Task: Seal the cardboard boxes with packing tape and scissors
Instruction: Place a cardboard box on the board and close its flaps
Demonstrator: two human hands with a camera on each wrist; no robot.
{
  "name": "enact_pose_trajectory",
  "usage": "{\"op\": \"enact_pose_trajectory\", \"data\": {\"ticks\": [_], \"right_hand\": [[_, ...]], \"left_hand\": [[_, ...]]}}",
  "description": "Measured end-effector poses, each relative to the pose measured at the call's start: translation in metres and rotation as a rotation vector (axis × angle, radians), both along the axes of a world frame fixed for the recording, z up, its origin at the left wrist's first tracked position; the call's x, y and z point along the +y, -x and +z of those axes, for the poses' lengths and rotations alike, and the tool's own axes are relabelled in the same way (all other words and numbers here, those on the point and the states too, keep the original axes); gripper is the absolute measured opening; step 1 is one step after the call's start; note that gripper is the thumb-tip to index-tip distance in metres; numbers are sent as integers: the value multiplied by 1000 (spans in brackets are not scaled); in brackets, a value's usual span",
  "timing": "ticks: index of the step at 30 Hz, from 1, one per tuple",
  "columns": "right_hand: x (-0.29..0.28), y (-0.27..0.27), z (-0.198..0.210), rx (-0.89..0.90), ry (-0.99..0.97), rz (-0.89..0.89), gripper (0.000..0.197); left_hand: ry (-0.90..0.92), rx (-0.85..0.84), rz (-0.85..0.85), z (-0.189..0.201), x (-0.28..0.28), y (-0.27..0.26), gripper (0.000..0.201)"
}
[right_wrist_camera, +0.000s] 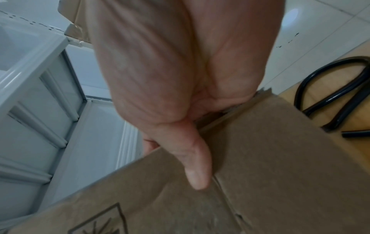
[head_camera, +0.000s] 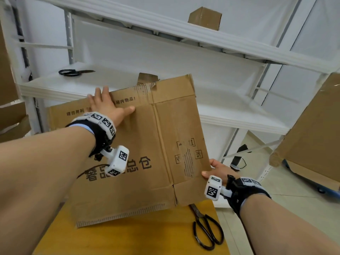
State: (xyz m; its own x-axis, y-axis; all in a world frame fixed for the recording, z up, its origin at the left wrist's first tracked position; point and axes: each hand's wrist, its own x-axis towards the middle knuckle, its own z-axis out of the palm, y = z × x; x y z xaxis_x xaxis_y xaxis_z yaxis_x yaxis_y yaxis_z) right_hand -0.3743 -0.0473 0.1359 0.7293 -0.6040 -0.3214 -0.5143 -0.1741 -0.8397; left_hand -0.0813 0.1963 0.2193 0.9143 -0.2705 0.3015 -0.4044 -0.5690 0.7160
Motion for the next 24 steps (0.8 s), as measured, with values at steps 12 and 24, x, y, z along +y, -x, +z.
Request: {"op": "enact_pose_trajectory", "data": {"ticks": [12, 24], "right_hand": [[11, -21, -9, 219, 118, -114, 34], [12, -46, 10, 117, -70, -247, 73]], "left_hand": [[-119, -139, -164, 57, -6, 22, 29], [-172, -222, -231, 77, -18, 41, 26]]}}
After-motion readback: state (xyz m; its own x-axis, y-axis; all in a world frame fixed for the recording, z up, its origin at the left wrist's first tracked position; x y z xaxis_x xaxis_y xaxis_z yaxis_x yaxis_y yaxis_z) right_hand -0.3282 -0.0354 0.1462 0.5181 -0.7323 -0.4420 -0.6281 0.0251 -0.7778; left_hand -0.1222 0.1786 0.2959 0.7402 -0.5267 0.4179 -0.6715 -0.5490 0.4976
